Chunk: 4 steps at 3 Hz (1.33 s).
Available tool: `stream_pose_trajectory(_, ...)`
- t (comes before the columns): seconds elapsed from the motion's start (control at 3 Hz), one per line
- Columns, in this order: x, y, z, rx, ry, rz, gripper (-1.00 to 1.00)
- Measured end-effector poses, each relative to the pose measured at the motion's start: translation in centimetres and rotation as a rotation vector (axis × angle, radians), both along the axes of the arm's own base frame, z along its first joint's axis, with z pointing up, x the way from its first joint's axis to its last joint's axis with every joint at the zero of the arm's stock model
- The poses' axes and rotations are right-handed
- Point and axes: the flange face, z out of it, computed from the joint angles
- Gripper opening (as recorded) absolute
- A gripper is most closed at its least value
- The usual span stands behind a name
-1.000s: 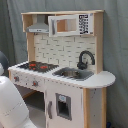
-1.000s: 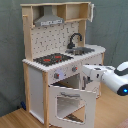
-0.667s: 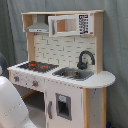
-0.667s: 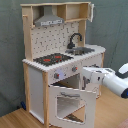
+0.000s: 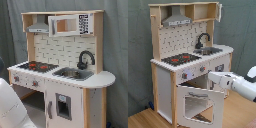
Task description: Play with the kitchen
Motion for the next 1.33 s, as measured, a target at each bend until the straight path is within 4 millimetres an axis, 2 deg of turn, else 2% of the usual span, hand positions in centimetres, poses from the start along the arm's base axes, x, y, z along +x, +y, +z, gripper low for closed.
stream_pose_trajectory(0.67, -2.7, 2.7, -1.5, 0.123, -0.022, 0.149, 1.00)
stream_pose_trajectory(1.33, -4.6, 3.7, -4.7, 0.249, -0.040, 0.226, 1.00)
